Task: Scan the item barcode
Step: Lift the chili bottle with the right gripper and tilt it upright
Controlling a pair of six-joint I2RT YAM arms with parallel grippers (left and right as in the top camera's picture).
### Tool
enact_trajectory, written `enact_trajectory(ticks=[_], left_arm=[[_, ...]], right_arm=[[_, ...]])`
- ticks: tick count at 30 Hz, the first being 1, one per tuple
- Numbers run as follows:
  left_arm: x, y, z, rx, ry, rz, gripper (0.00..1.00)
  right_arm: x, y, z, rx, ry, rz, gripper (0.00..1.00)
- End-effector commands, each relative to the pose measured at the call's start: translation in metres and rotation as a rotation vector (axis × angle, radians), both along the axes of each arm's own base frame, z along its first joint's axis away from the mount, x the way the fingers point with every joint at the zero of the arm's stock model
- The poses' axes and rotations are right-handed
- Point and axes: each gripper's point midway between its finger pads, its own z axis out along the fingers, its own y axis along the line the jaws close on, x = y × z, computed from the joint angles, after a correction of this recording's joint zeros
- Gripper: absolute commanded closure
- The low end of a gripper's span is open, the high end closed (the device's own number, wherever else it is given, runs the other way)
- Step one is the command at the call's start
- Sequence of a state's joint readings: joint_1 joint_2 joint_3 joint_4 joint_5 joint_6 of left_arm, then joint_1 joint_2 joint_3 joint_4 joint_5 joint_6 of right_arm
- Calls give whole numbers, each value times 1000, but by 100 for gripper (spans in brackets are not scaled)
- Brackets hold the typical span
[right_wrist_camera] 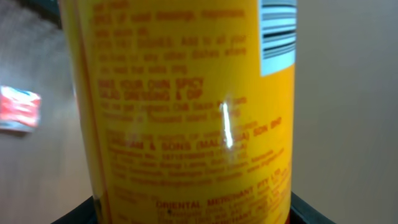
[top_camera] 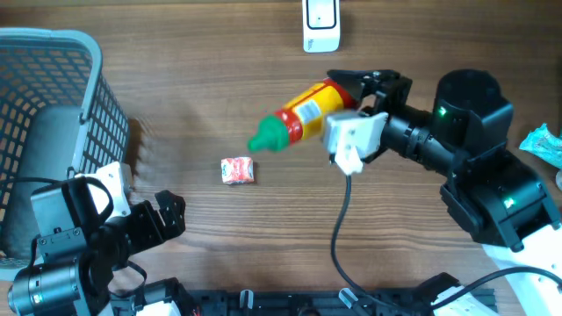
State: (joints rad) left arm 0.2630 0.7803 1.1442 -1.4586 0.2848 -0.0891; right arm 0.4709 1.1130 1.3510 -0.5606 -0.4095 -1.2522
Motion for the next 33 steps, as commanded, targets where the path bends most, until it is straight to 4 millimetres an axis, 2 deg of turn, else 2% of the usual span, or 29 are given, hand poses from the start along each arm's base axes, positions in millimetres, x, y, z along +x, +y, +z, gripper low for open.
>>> enact_trajectory(ticks=[1, 7, 11, 16, 18, 20, 21, 23, 25, 27, 30, 31, 33], left_arm=[[0, 1, 0, -1, -1, 10, 0], [0, 1, 0, -1, -1, 10, 0], [0, 1, 0, -2, -1, 10, 0], [0, 1, 0, -1, -1, 10, 0], [0, 1, 0, -2, -1, 10, 0], [0, 1, 0, -1, -1, 10, 0], [0, 1, 0, -1, -1, 10, 0], [0, 1, 0, -2, -1, 10, 0], [0, 1, 0, -1, -1, 10, 0], [0, 1, 0, -2, -1, 10, 0], [0, 1, 0, -1, -1, 10, 0], [0, 1, 0, -2, -1, 10, 0], [0, 1, 0, -1, -1, 10, 0]], right_arm=[[-24, 12, 34, -71, -300, 197, 94], [-47, 25, 42, -98, -463, 381, 92], [-57, 26, 42, -80, -457, 425, 93], [-60, 25, 29, -87, -375, 429, 92], [-59, 25, 23, -37, -242, 401, 92], [-54, 27, 11, 45, -12, 347, 95], [-50, 29, 1, 84, 117, 315, 96], [-41, 41, -32, 160, 465, 275, 95], [-44, 52, -55, 180, 664, 320, 95], [-50, 60, -72, 183, 794, 383, 96], [-47, 70, -94, 196, 935, 436, 96], [-46, 71, -95, 216, 968, 467, 96], [-45, 66, -86, 315, 1054, 579, 95]])
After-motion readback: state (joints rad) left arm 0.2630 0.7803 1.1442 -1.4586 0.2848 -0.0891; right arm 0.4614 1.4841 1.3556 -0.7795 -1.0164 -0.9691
